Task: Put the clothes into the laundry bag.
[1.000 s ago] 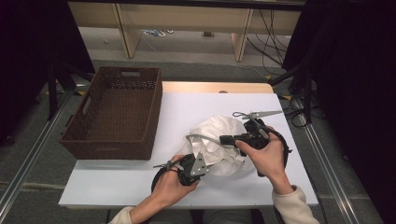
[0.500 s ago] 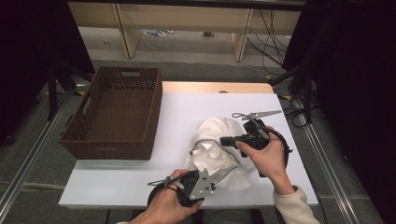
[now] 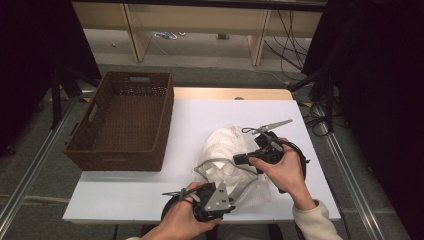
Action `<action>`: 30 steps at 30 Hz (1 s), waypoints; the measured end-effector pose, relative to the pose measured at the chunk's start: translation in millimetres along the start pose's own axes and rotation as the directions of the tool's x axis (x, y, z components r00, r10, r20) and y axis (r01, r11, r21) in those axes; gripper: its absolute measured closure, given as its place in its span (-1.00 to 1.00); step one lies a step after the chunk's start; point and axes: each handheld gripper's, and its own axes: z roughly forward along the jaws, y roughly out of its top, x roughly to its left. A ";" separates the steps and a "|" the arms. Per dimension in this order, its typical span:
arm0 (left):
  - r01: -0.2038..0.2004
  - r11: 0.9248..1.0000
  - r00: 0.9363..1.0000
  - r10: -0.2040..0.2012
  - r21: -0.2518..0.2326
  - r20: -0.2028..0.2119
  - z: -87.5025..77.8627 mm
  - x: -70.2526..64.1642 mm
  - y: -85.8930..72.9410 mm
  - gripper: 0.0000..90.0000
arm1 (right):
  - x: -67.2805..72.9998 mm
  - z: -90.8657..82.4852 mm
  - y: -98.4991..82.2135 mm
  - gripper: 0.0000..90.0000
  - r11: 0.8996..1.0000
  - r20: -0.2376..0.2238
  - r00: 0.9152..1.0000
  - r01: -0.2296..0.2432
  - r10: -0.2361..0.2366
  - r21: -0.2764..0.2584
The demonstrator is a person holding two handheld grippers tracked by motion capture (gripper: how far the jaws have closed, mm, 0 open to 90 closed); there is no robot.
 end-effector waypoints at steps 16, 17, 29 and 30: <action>-0.110 0.994 0.986 0.110 0.010 -0.122 -5.6 24.3 -12.9 0.07 | 0.3 1.8 0.7 1.00 1.000 0.015 1.000 0.014 -0.014 0.003; -0.121 0.992 0.986 0.123 0.024 -0.116 -0.8 25.0 -11.9 0.09 | 0.8 2.6 0.5 1.00 1.000 0.014 1.000 0.010 -0.010 0.003; -0.100 0.991 0.982 0.112 0.086 -0.150 42.1 40.0 -5.2 0.79 | 1.8 2.9 0.6 1.00 1.000 0.008 1.000 0.013 -0.013 0.006; -0.067 0.995 0.985 0.077 0.068 -0.152 44.1 42.3 -4.2 0.85 | 2.0 3.1 0.5 1.00 1.000 0.001 1.000 0.012 -0.012 0.008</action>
